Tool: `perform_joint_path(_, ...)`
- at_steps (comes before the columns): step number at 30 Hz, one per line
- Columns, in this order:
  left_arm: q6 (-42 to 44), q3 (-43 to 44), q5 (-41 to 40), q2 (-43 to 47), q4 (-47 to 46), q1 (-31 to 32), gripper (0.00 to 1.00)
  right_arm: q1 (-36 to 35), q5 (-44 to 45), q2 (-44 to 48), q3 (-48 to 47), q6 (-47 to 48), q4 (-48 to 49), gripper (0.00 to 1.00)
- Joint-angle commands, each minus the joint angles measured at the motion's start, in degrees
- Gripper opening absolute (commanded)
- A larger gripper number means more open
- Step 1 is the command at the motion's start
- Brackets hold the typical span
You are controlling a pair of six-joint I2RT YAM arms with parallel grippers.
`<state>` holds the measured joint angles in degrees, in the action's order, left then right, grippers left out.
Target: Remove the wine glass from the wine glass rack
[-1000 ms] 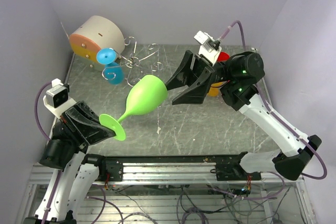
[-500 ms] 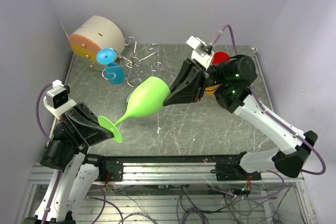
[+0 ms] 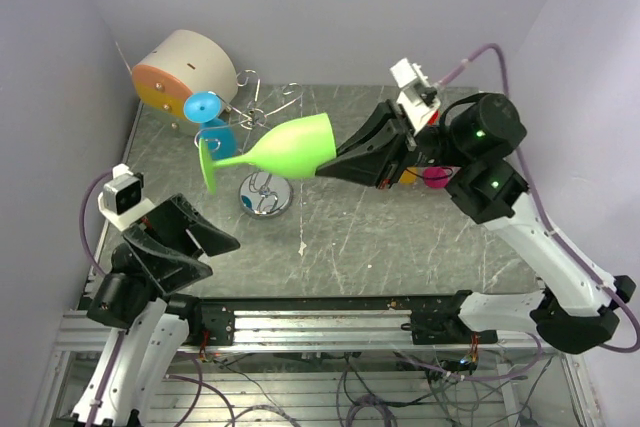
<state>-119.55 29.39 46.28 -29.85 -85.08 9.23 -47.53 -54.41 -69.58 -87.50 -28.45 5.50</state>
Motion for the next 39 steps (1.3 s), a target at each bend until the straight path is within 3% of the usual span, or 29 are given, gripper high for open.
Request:
perform_joint_path(1, 5.3, -1.7, 0.3, 4.6, -1.1, 0.3, 0.67, 0.5, 16.5, 3.8, -3.3, 10.4, -9.9, 0.00)
perform_joint_path(4, 10.5, -1.7, 1.8, 8.4, 10.1, 0.3, 0.67, 0.6, 28.7, 3.8, -7.4, 13.6, -16.1, 0.00)
perform_joint_path(6, 17.8, 0.1, 3.5, 11.7, 24.1, 0.3, 0.66, 0.6, 39.8, 2.5, -11.5, 16.3, -21.9, 0.00)
perform_joint_path(8, 31.0, 4.9, 3.8, 15.9, 48.1, 0.3, 0.64, 0.6, 55.1, -0.8, -17.7, 18.3, -31.4, 0.00)
perform_joint_path(9, 40.9, 9.3, 2.4, 17.1, 64.6, 0.3, 0.63, 0.6, 61.7, -2.8, -21.1, 19.4, -36.0, 0.00)
perform_joint_path(11, 59.4, 19.7, -5.0, 17.1, 98.2, 0.2, 0.63, 0.6, 74.2, -6.7, -28.4, 20.0, -45.4, 0.00)
perform_joint_path(13, 71.1, 28.7, -14.4, 15.0, 117.3, 0.2, 0.62, 0.6, 86.3, -10.1, -34.7, 20.4, -53.8, 0.00)
perform_joint_path(16, 79.8, 39.0, -27.9, 12.2, 132.5, 0.2, 0.59, 0.6, 102.9, -11.7, -37.0, 21.7, -59.7, 0.00)
perform_joint_path(19, 83.1, 43.8, -38.9, 11.1, 139.0, 0.2, 0.58, 3.1, 112.7, -11.5, -32.8, 25.2, -58.9, 0.00)
perform_joint_path(20, 83.7, 44.6, -41.5, 11.0, 140.1, 0.2, 0.57, 6.5, 111.9, -12.0, -32.8, 25.7, -59.0, 0.00)
perform_joint_path(23, 84.4, 46.3, -46.3, 10.3, 142.4, 0.2, 0.56, 24.5, 93.3, -14.5, -34.3, 25.2, -59.8, 0.00)
perform_joint_path(31, 85.9, 49.6, -50.8, 3.7, 151.7, 0.2, 0.50, 40.1, 76.3, -30.9, -45.1, 20.1, -64.5, 0.00)
perform_joint_path(39, 86.3, 49.5, -57.3, 5.2, 155.1, 0.2, 0.50, 53.3, 61.5, -40.1, -44.0, 16.4, -65.4, 0.00)
